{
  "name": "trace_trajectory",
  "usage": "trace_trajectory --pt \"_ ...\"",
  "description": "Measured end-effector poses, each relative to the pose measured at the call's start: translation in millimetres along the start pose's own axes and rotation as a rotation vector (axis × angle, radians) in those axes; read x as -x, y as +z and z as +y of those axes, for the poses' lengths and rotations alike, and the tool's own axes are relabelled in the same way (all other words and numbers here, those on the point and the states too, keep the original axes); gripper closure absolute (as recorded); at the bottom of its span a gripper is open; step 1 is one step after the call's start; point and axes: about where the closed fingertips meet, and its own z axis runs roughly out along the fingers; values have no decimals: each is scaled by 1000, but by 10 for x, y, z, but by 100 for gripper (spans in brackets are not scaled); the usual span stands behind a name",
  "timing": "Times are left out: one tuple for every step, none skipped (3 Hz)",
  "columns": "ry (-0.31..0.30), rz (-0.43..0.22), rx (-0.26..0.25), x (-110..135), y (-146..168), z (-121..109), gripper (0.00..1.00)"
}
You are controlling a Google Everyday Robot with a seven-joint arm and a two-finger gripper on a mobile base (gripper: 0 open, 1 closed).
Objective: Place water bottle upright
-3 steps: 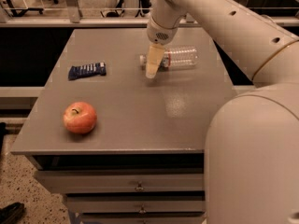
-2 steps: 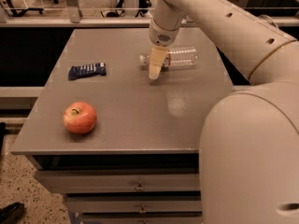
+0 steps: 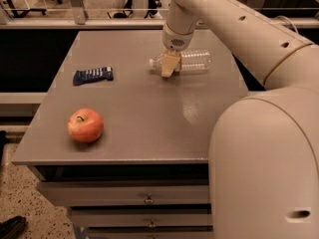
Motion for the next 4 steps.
trace_trajectory --pt "3 0 1 -33 10 8 69" --pt "0 -155 -28 171 -392 -30 100" --pt "13 -314 -40 378 -778 -79 100" --pt "47 -570 -52 419 -1118 -186 100"
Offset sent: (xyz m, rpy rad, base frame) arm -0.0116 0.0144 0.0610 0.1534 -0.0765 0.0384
